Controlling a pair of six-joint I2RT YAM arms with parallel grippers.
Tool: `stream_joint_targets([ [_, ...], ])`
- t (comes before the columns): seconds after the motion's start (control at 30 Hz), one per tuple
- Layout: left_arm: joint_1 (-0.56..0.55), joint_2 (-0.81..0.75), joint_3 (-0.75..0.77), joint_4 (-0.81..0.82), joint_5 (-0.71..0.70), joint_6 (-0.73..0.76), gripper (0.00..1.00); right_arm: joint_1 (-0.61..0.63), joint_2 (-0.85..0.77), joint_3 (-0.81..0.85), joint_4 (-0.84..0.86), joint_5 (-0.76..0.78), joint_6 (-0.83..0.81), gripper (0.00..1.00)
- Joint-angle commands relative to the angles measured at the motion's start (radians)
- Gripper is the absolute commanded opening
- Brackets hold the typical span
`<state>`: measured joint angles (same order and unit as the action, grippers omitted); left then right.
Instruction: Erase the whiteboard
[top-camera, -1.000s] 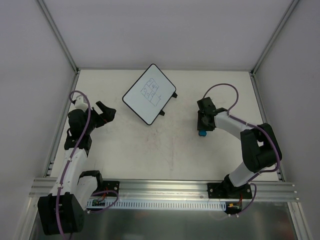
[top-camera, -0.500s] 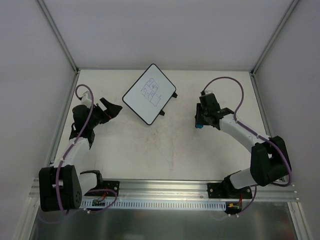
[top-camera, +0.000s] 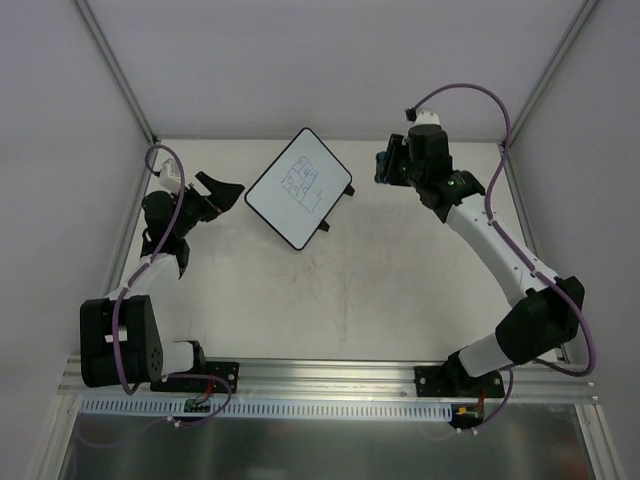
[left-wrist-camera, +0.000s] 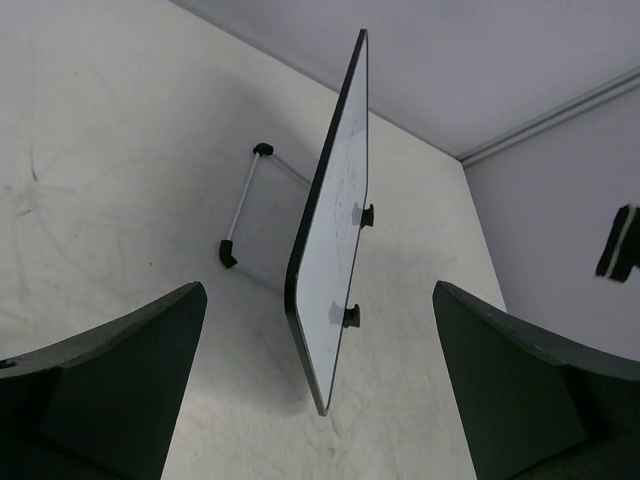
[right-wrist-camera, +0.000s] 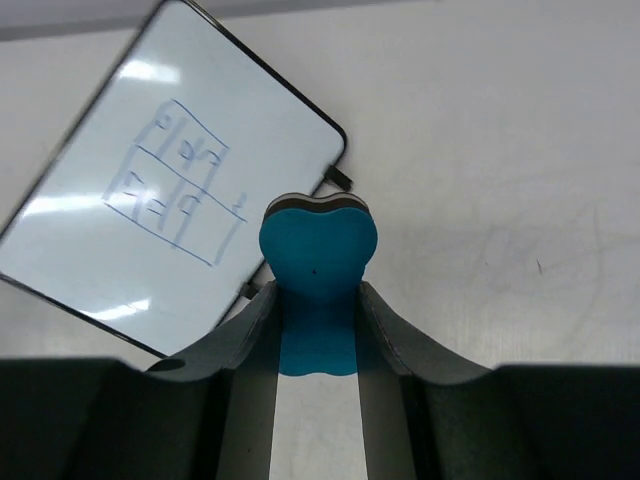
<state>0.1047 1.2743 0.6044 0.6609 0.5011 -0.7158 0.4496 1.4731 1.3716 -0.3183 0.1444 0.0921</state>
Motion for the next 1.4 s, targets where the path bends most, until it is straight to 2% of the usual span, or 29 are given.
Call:
stream_joint_targets([
  [0.0, 0.001, 0.075, 0.047, 0.066, 0.080, 0.059, 0.98, 0.008, 0.093, 0.165, -0.057, -0.098, -0.005, 0.00],
  [0.2, 0.010, 0.209, 0.035, 0.210, 0.155, 0.052, 0.93, 0.011, 0.234, 0.325, -0.061, -0.224, 0.037, 0.00],
  [0.47, 0.010, 0.307, -0.002, 0.487, 0.217, -0.025, 0.85, 0.035, 0.346, 0.409, -0.048, -0.193, 0.012, 0.00],
  [0.6, 0.010, 0.330, -0.020, 0.548, 0.226, -0.036, 0.81, 0.037, 0.409, 0.438, -0.041, -0.203, 0.009, 0.00],
  [0.7, 0.010, 0.365, -0.011, 0.589, 0.249, -0.057, 0.73, 0.040, 0.450, 0.471, -0.041, -0.212, 0.014, 0.00],
  [0.87, 0.009, 0.404, 0.005, 0.612, 0.263, -0.091, 0.68, 0.050, 0.489, 0.509, -0.035, -0.215, 0.017, 0.00],
  [1.0, 0.004, 0.424, 0.017, 0.606, 0.264, -0.094, 0.60, 0.063, 0.504, 0.530, -0.016, -0.206, 0.020, 0.00],
  [1.2, -0.010, 0.418, 0.023, 0.600, 0.266, -0.085, 0.58, 0.077, 0.530, 0.569, -0.016, -0.197, 0.012, 0.00],
  [1.37, -0.039, 0.424, 0.049, 0.548, 0.264, -0.053, 0.52, 0.089, 0.567, 0.619, -0.019, -0.204, 0.001, 0.00],
])
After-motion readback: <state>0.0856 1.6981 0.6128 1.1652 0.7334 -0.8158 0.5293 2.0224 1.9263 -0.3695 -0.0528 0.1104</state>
